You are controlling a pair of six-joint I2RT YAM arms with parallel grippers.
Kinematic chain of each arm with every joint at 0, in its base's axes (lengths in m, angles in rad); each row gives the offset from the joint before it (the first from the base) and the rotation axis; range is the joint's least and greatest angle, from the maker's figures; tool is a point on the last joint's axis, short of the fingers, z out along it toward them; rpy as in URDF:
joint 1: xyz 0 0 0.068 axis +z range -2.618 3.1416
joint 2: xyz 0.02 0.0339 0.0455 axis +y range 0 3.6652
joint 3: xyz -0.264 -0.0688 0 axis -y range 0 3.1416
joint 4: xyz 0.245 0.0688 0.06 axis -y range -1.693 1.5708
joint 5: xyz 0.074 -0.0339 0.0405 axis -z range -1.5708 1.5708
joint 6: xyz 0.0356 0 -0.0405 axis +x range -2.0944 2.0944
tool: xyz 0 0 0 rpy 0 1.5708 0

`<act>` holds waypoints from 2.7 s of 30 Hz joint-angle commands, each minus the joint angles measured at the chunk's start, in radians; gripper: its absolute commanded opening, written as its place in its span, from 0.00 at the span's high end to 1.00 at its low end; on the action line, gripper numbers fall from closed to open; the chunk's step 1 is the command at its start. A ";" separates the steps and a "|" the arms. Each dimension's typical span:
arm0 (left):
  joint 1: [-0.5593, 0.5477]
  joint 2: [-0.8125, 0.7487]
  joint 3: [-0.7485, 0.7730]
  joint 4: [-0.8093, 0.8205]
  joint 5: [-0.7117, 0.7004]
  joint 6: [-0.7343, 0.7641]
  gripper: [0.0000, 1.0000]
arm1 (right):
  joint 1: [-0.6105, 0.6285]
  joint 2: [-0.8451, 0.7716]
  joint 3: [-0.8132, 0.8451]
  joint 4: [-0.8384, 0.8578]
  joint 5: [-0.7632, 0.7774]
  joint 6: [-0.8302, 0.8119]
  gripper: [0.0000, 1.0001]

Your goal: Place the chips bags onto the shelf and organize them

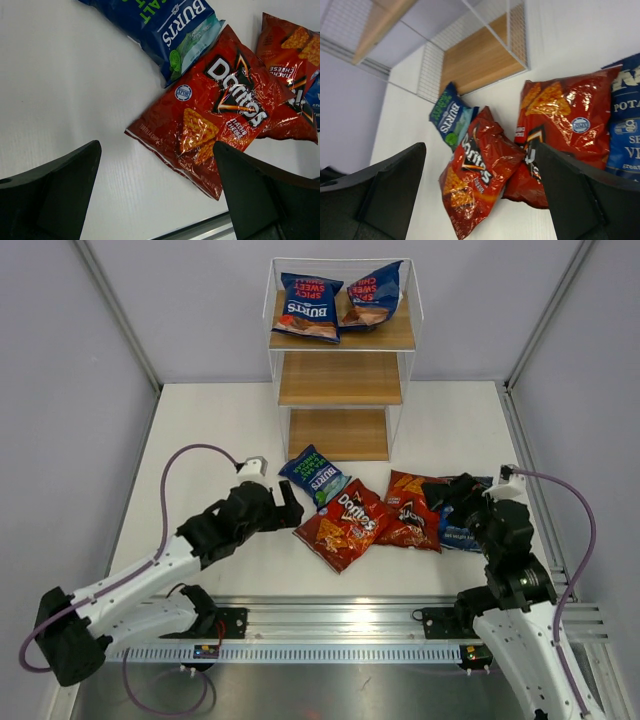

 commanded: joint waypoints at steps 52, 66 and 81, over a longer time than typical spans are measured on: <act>0.004 0.447 0.170 0.264 -0.139 -0.201 0.01 | 0.008 0.130 0.298 -0.299 -0.457 -0.173 0.01; 0.012 0.612 0.107 0.537 -0.113 -0.188 0.01 | 0.006 0.097 0.361 -0.386 -0.515 -0.179 0.01; 0.016 0.786 0.040 0.833 -0.132 -0.172 0.14 | 0.006 0.071 0.345 -0.395 -0.574 -0.196 0.01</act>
